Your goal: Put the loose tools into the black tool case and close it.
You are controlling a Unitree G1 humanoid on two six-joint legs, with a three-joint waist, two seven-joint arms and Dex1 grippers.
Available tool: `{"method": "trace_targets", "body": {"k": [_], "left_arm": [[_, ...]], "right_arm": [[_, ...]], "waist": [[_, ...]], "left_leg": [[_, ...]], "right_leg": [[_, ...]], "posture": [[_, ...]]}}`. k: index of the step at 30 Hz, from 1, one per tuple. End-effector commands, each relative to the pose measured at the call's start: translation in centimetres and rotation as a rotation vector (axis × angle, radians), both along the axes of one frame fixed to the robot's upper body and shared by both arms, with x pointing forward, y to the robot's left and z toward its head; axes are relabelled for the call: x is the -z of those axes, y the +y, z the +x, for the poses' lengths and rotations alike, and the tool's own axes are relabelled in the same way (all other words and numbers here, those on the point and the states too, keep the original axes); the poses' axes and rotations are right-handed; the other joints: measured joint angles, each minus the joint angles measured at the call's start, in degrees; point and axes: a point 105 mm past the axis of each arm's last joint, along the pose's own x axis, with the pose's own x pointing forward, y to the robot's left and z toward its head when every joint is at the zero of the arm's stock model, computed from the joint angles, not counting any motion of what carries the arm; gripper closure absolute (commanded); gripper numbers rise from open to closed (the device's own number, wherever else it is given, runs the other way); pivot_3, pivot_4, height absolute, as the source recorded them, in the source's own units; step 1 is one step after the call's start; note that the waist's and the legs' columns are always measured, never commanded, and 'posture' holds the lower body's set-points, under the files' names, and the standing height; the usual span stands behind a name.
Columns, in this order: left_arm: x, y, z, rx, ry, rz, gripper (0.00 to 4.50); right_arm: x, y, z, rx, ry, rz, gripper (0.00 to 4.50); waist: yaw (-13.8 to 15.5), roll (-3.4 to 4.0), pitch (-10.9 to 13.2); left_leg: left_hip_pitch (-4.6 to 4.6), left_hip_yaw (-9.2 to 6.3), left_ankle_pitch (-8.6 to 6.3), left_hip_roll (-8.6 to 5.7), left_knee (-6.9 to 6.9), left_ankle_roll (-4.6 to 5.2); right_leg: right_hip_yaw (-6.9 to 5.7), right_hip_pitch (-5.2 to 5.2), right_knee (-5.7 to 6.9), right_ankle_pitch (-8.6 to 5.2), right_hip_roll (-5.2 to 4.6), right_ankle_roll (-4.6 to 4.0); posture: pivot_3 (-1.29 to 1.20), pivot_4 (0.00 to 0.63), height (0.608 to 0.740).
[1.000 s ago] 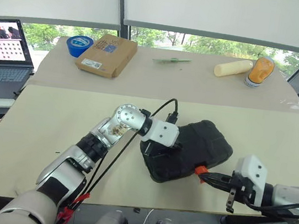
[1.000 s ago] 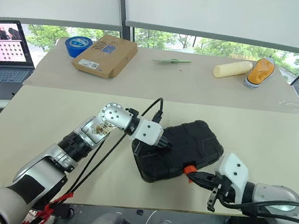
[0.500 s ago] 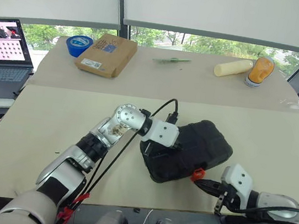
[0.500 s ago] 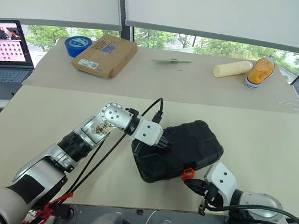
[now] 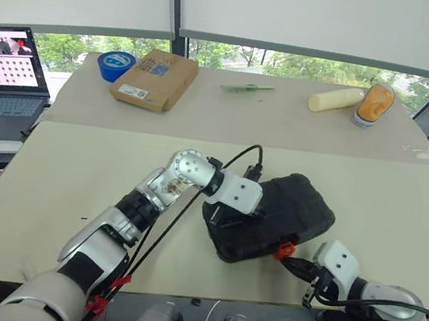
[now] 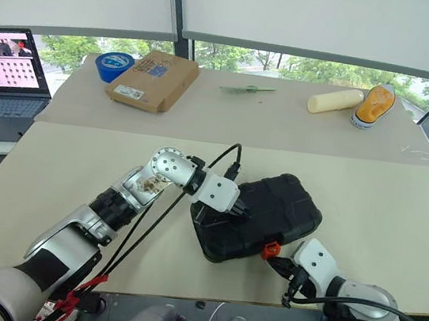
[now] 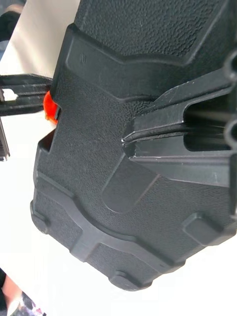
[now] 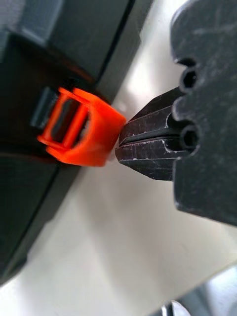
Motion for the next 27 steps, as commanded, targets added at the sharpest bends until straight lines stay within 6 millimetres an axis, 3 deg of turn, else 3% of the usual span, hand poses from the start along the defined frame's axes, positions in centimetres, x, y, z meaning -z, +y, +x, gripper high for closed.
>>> {"method": "trace_targets", "body": {"k": [1, 14, 27], "left_arm": [[3.1, -1.6, -1.4, 0.062, 0.019, 0.104, 4.39], [4.1, -1.1, -1.1, 0.065, 0.004, 0.130, 4.39], [4.2, -0.9, -0.6, 0.053, -0.003, 0.135, 4.39]], "right_arm": [[-1.3, 0.7, 0.6, -0.001, -0.086, 0.019, 4.50], [-5.2, 0.1, 1.1, 0.008, -0.256, 0.016, 4.50], [-3.0, -2.0, -0.8, 0.009, -0.094, -0.049, 4.50]], "waist": [[0.13, -0.11, -0.07], [0.14, -0.16, -0.11], [0.39, -0.15, -0.11]], "left_leg": [[0.01, 0.00, -0.01, -0.01, 0.01, 0.01], [0.14, 0.01, -0.26, -0.04, 0.05, -0.33], [0.23, -0.03, -0.30, -0.05, 0.05, -0.26]], "right_leg": [[0.00, 0.03, -0.03, 0.03, 0.01, 0.04], [0.01, 0.22, -0.08, 0.08, -0.01, 0.13], [-0.07, 0.40, -0.15, 0.04, -0.03, 0.19]], "posture": [[0.00, 0.150, 0.738], [0.00, 0.150, 0.738], [0.00, 0.150, 0.738]]}}
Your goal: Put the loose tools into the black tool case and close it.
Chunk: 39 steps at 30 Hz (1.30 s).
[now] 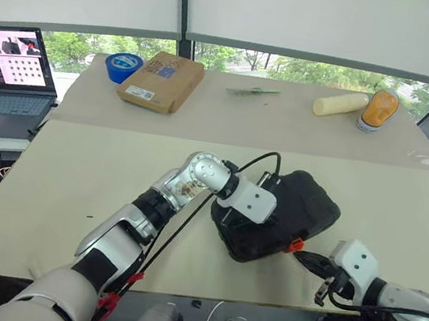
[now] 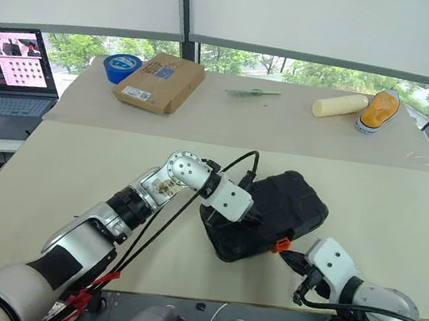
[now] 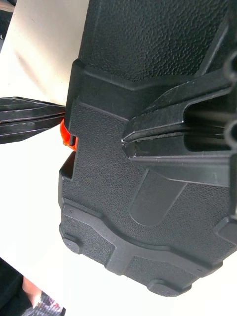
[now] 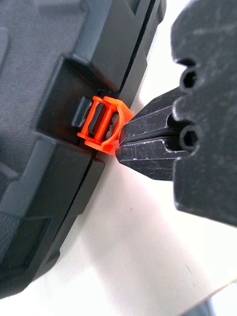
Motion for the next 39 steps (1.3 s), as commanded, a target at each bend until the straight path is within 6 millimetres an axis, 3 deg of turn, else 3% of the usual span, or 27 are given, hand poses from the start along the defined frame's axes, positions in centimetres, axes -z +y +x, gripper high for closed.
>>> {"method": "trace_targets", "body": {"k": [1, 4, 12, 16, 25, 34, 39], "left_arm": [[3.6, 0.3, -0.6, 0.002, 0.046, 0.138, 4.39], [3.5, 0.2, -0.5, 0.000, 0.044, 0.132, 4.39], [3.6, 0.4, -0.5, -0.002, 0.045, 0.131, 4.50], [3.7, 0.5, -0.5, -0.004, 0.046, 0.133, 4.50], [3.7, 0.6, -0.4, -0.005, 0.040, 0.137, 4.50], [3.6, 0.6, -0.3, -0.003, 0.035, 0.139, 4.50], [3.6, 0.7, -0.3, -0.006, 0.034, 0.140, 4.50]], "right_arm": [[-0.3, -0.2, -0.1, 0.010, -0.015, 0.000, 4.50], [0.1, -0.7, 0.1, 0.073, 0.009, 0.038, 4.50], [-0.1, 0.7, -0.6, 0.204, 0.054, 0.294, 1.98], [0.6, 0.9, -0.5, 0.238, 0.052, 0.297, 1.98], [0.2, -0.9, 0.2, 0.322, 0.008, 0.285, 1.98], [0.3, 0.7, 0.8, 0.267, 0.009, 0.315, 1.98], [0.2, 0.7, 1.5, 0.254, -0.014, 0.307, 1.98]], "waist": [[0.03, 0.00, 0.00], [0.06, 0.00, 0.00], [0.13, 0.01, -0.01], [0.13, 0.03, -0.01], [0.14, 0.04, -0.01], [0.08, 0.04, -0.01], [-0.10, 0.03, -0.01]], "left_leg": [[0.04, 0.00, -0.01, 0.00, 0.00, 0.01], [0.15, -0.04, -0.06, 0.00, 0.00, 0.07], [0.15, -0.13, -0.09, -0.01, 0.00, 0.09], [0.16, -0.13, -0.10, -0.03, -0.01, 0.10], [0.16, -0.14, -0.10, -0.05, -0.01, 0.10], [0.16, -0.15, -0.11, -0.05, -0.01, 0.11], [0.16, -0.16, -0.11, -0.04, -0.02, 0.11]], "right_leg": [[-0.02, 0.06, -0.01, -0.01, -0.01, 0.02], [-0.09, 0.22, -0.06, -0.07, -0.09, 0.10], [-0.09, 0.27, -0.11, -0.08, -0.27, 0.12], [-0.11, 0.27, -0.11, -0.10, -0.24, 0.15], [-0.16, 0.28, -0.11, -0.13, -0.16, 0.20], [-0.16, 0.28, -0.11, -0.35, -0.20, 0.56], [-0.13, 0.27, -0.12, -0.35, -0.25, 0.56]], "posture": [[0.00, 0.150, 0.738], [0.00, 0.150, 0.738], [0.00, 0.150, 0.738], [0.00, 0.150, 0.738], [0.00, 0.150, 0.738], [0.00, 0.150, 0.738], [0.00, 0.150, 0.738]]}}
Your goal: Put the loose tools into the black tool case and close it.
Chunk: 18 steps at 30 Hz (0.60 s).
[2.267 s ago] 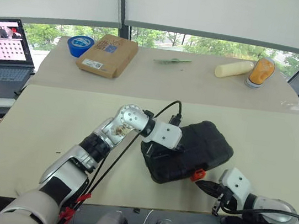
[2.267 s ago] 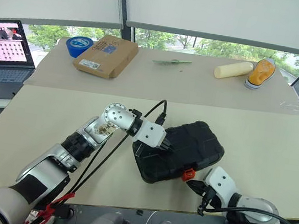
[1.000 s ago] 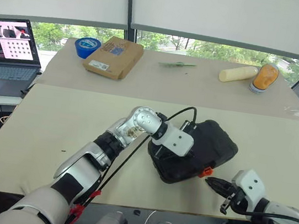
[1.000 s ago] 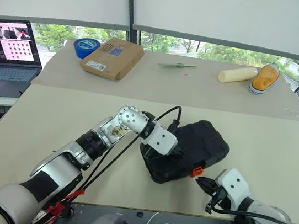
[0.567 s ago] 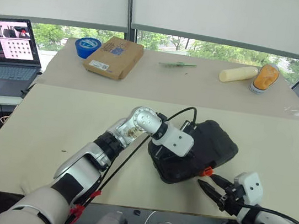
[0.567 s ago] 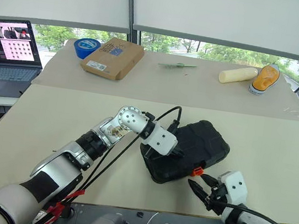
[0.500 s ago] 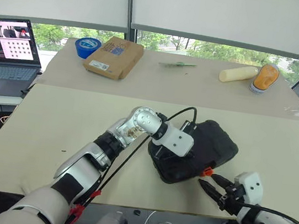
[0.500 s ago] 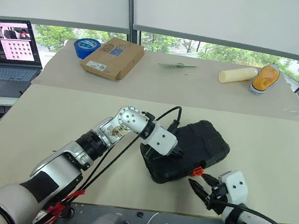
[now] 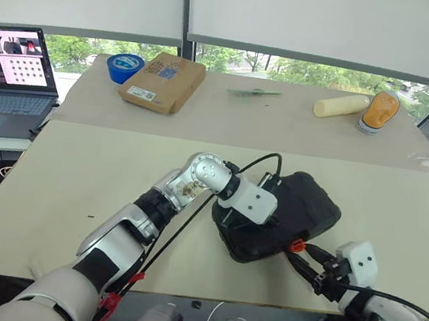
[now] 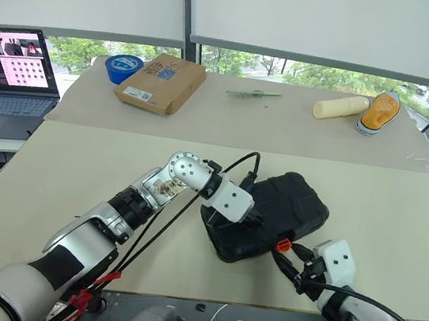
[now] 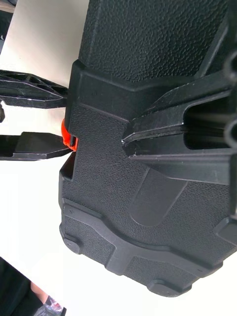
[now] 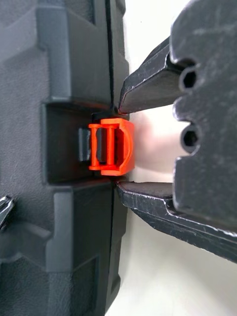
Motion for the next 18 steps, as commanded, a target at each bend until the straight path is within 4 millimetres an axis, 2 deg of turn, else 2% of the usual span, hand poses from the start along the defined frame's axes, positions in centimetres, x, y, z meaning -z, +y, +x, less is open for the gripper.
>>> {"method": "trace_targets", "body": {"k": [1, 6, 18], "left_arm": [[3.4, 0.6, -0.4, -0.004, 0.036, 0.133, 4.50], [3.4, 0.6, -0.4, -0.008, 0.035, 0.133, 4.50], [3.6, 0.7, -0.4, -0.012, 0.037, 0.133, 4.50]], "right_arm": [[-1.5, 0.3, 0.8, -0.026, -0.085, 0.002, 1.98], [-1.7, 0.6, 0.7, -0.068, -0.095, -0.008, 3.25], [-2.7, 0.3, -0.3, -0.091, -0.125, -0.066, 3.25]], "waist": [[0.00, 0.00, 0.00], [-0.10, 0.00, 0.00], [0.10, 0.03, 0.01]], "left_leg": [[-0.01, 0.00, 0.00, 0.00, 0.00, 0.00], [0.00, 0.00, 0.00, 0.00, -0.01, 0.00], [-0.03, 0.00, -0.01, -0.01, -0.03, 0.02]], "right_leg": [[0.00, 0.00, 0.00, 0.00, -0.02, 0.00], [0.01, -0.01, 0.00, 0.00, -0.02, 0.00], [-0.01, -0.01, -0.04, -0.02, -0.08, 0.02]], "posture": [[0.00, 0.150, 0.738], [0.00, 0.150, 0.738], [0.00, 0.150, 0.738]]}}
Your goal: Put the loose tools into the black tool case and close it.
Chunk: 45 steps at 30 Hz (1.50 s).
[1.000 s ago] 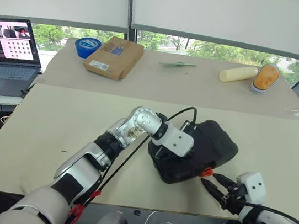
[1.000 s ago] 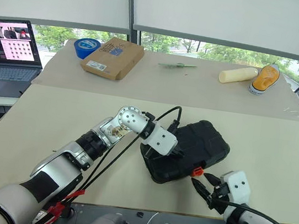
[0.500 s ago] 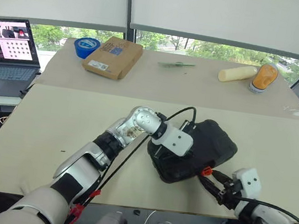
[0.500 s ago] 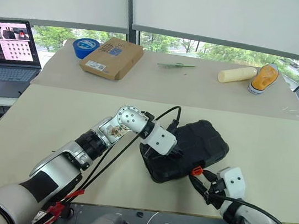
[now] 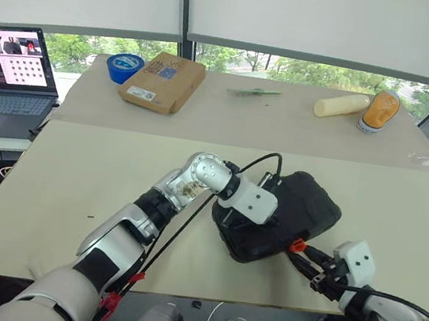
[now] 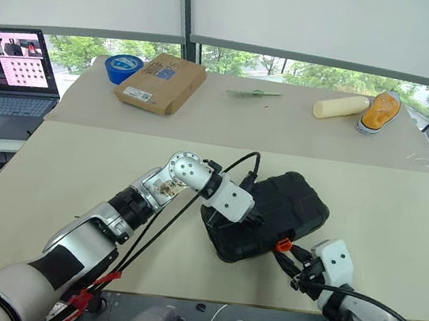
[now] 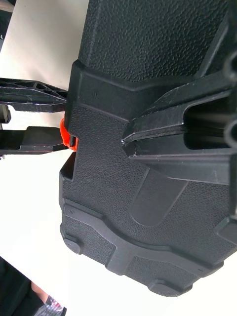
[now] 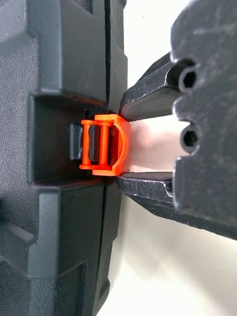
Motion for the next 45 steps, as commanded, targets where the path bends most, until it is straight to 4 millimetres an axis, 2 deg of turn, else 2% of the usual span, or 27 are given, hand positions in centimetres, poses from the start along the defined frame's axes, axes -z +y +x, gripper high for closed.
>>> {"method": "trace_targets", "body": {"k": [1, 9, 10, 12, 14, 19, 20, 21, 23, 26, 27, 28, 35, 39, 42, 45], "left_arm": [[3.6, 0.7, -0.4, -0.010, 0.039, 0.135, 4.50], [3.7, 0.5, -0.5, -0.007, 0.039, 0.133, 4.50], [3.7, 0.5, -0.5, -0.006, 0.038, 0.133, 4.50], [3.7, 0.4, -0.5, -0.005, 0.039, 0.133, 4.50], [3.7, 0.4, -0.6, -0.005, 0.040, 0.134, 4.50], [3.8, 0.5, -0.6, -0.004, 0.039, 0.138, 4.50], [3.8, 0.5, -0.6, -0.004, 0.037, 0.138, 4.50], [3.8, 0.5, -0.5, -0.004, 0.036, 0.138, 4.50], [3.8, 0.5, -0.5, -0.003, 0.033, 0.139, 4.50], [3.7, 0.5, -0.5, -0.003, 0.030, 0.139, 4.50], [3.7, 0.5, -0.5, -0.002, 0.029, 0.140, 4.50], [3.7, 0.4, -0.5, -0.002, 0.028, 0.140, 4.50], [3.7, 0.1, -0.6, 0.010, 0.022, 0.139, 4.50], [3.7, 0.0, -0.7, 0.014, 0.020, 0.139, 4.50], [3.7, 0.0, -0.7, 0.017, 0.018, 0.140, 4.50], [3.8, -0.1, -0.7, 0.020, 0.017, 0.141, 4.50]], "right_arm": [[-2.8, 0.6, 0.0, -0.047, -0.119, -0.024, 3.25], [-3.0, 0.6, -0.2, -0.048, -0.113, -0.024, 3.25], [-2.9, 0.5, -0.2, -0.046, -0.111, -0.031, 2.45], [-2.8, 0.4, -0.2, -0.039, -0.110, -0.048, 2.01], [-2.7, 0.2, -0.4, -0.035, -0.095, -0.054, 1.30], [-2.2, -1.2, -1.0, -0.030, -0.058, -0.081, 1.30], [-1.8, -1.3, -1.1, -0.036, -0.049, -0.100, 1.85], [-1.5, -1.4, -1.2, -0.041, -0.043, -0.116, 1.99], [-0.8, -1.5, -1.4, -0.049, -0.032, -0.139, 2.78], [-0.2, -1.5, -1.3, -0.054, -0.026, -0.154, 3.70], [0.1, -1.4, -1.2, -0.065, -0.022, -0.163, 4.17], [0.3, -1.2, -1.2, -0.073, -0.020, -0.170, 4.42], [1.9, -0.3, 0.4, -0.096, -0.015, -0.199, 4.42], [1.7, 0.2, 1.2, -0.105, -0.049, -0.200, 4.42], [-0.5, 0.5, 2.5, -0.073, -0.152, -0.166, 4.42], [-1.9, 0.9, 2.5, -0.089, -0.199, -0.137, 4.42]], "waist": [[-0.01, 0.00, 0.00], [-0.03, 0.00, 0.01], [-0.03, 0.00, 0.01], [-0.02, 0.01, 0.01], [0.08, 0.01, 0.01], [0.13, 0.01, 0.00], [0.12, 0.01, 0.00], [0.14, 0.01, 0.00], [0.18, 0.02, 0.00], [0.14, 0.02, 0.00], [0.14, 0.02, 0.00], [0.14, 0.02, 0.00], [0.07, -0.02, -0.02], [0.01, -0.03, -0.03], [-0.19, -0.08, -0.04], [-0.45, -0.07, -0.04]], "left_leg": [[0.00, 0.00, 0.00, 0.00, 0.00, 0.00], [-0.01, 0.00, 0.00, 0.00, -0.02, 0.00], [-0.01, -0.01, -0.01, 0.00, -0.02, 0.00], [-0.01, -0.01, -0.01, 0.00, -0.02, 0.00], [-0.01, -0.03, -0.01, 0.00, -0.03, 0.00], [-0.04, -0.07, -0.03, -0.01, -0.03, 0.04], [-0.03, -0.07, -0.03, -0.01, -0.03, 0.04], [-0.03, -0.07, -0.03, -0.01, -0.05, 0.04], [-0.03, -0.07, -0.03, -0.01, -0.06, 0.04], [-0.04, -0.07, -0.04, -0.01, -0.08, 0.04], [-0.04, -0.08, -0.04, -0.01, -0.10, 0.03], [-0.04, -0.08, -0.04, -0.01, -0.11, 0.03], [-0.02, -0.09, -0.04, 0.00, -0.12, 0.03], [-0.01, -0.10, -0.04, 0.00, -0.13, 0.03], [-0.01, -0.10, -0.03, 0.01, -0.13, 0.03], [-0.02, -0.10, -0.03, 0.01, -0.12, 0.03]], "right_leg": [[0.00, 0.00, 0.00, 0.00, 0.00, 0.00], [0.01, 0.00, -0.02, -0.02, -0.03, 0.04], [0.01, 0.00, -0.03, -0.03, -0.03, 0.05], [0.01, 0.00, -0.03, -0.03, -0.03, 0.05], [-0.01, 0.03, -0.06, -0.04, -0.04, 0.06], [-0.09, 0.12, -0.31, -0.03, -0.04, 0.08], [-0.09, 0.13, -0.34, -0.02, -0.03, 0.09], [-0.09, 0.13, -0.36, -0.01, -0.04, 0.09], [-0.09, 0.13, -0.37, -0.01, -0.05, 0.10], [-0.09, 0.14, -0.44, -0.01, -0.05, 0.11], [-0.09, 0.14, -0.48, -0.01, -0.05, 0.11], [-0.09, 0.14, -0.50, -0.01, -0.05, 0.11], [-0.13, 0.21, -0.62, 0.03, -0.04, 0.14], [-0.14, 0.23, -0.64, 0.05, -0.04, 0.16], [-0.12, 0.22, -0.64, 0.07, -0.03, 0.14], [-0.09, 0.18, -0.64, 0.11, -0.01, 0.14]], "posture": [[0.00, 0.150, 0.738], [0.00, 0.150, 0.738], [0.00, 0.150, 0.738], [0.00, 0.150, 0.738], [0.00, 0.150, 0.738], [0.00, 0.150, 0.738], [0.00, 0.150, 0.738], [0.00, 0.150, 0.738], [0.00, 0.150, 0.738], [0.00, 0.150, 0.738], [0.00, 0.150, 0.738], [0.00, 0.150, 0.738], [0.00, 0.150, 0.738], [0.00, 0.150, 0.738], [0.00, 0.150, 0.738], [0.00, 0.150, 0.738]]}}
